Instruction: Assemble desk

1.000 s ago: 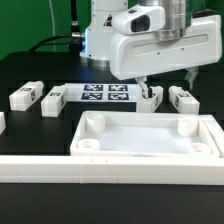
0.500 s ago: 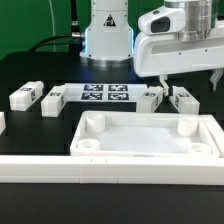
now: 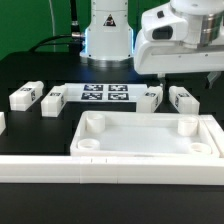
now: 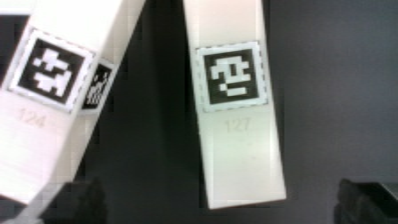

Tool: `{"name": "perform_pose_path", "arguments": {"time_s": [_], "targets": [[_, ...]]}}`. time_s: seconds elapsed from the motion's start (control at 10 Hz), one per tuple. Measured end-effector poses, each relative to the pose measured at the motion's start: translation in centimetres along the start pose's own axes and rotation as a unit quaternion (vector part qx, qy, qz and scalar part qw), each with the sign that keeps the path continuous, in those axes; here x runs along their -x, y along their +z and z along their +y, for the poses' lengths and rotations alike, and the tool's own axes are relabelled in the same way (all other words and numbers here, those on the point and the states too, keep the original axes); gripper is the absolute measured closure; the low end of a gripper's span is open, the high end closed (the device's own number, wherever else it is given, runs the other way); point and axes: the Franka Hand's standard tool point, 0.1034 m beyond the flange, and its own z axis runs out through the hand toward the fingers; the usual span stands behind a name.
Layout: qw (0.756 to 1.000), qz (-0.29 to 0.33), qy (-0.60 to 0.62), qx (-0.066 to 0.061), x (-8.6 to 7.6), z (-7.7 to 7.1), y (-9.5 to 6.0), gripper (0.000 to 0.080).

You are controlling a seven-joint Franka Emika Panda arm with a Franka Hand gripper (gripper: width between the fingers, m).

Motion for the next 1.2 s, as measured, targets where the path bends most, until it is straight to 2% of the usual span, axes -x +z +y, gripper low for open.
{"name": "perform_pose_path", "arguments": {"time_s": [0.2,0.3,0.5,0.6,0.8,0.9,1.2], "targets": [[0.995,-0.097,-0.005,0.008,0.7,0.2,0.1,0.0151],[0.993,-0.118,-0.02,0.006,0.2,0.1,0.3,0.0151],[0.984,-0.167,-0.061,-0.001,0.8,-0.5,1.3,0.0151],[0.976,-0.205,-0.066,0.001,1.3,-0.8,2.0,0.0151],[0.962,-0.265,-0.071,0.0,1.2,-0.9,2.7,0.0151],[0.952,-0.297,-0.074,0.006,1.6,-1.2,3.0,0.0151],[0.952,-0.297,-0.063,0.02,1.7,-1.7,3.7,0.0151]]}}
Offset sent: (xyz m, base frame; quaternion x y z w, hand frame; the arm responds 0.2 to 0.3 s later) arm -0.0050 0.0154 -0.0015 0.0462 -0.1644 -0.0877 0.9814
